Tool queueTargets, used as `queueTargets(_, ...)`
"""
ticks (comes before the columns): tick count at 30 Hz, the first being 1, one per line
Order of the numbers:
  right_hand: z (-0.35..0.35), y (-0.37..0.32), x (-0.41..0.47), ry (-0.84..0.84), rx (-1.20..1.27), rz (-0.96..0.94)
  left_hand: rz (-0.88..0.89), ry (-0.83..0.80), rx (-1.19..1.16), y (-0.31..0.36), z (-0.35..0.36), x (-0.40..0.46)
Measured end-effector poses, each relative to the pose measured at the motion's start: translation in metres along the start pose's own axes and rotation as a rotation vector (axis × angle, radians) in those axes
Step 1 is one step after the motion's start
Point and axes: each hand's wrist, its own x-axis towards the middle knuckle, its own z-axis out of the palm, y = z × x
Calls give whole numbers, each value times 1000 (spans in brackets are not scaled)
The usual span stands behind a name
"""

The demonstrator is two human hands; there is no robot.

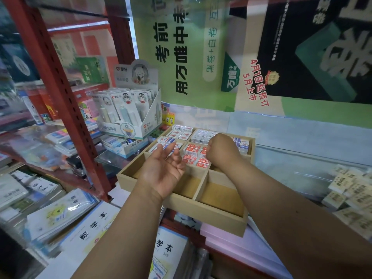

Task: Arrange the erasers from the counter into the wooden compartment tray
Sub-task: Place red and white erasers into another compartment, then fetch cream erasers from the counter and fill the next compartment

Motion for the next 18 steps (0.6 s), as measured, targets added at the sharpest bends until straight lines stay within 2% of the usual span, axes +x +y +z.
queueTargets(6, -2, -2, -3, -70, 59, -47, 23, -1, 41, 3, -3, -2)
queueTargets(10, -18, 15, -29, 54, 226, -147, 89, 61, 196, 5, -2, -5)
queueTargets(14, -43, 63, -66, 130, 227, -109, 138, 68, 427, -5, 12, -12)
queueTargets(18, -77, 135, -99, 189, 180, -12, 141, -5, 474, -32, 42, -22)
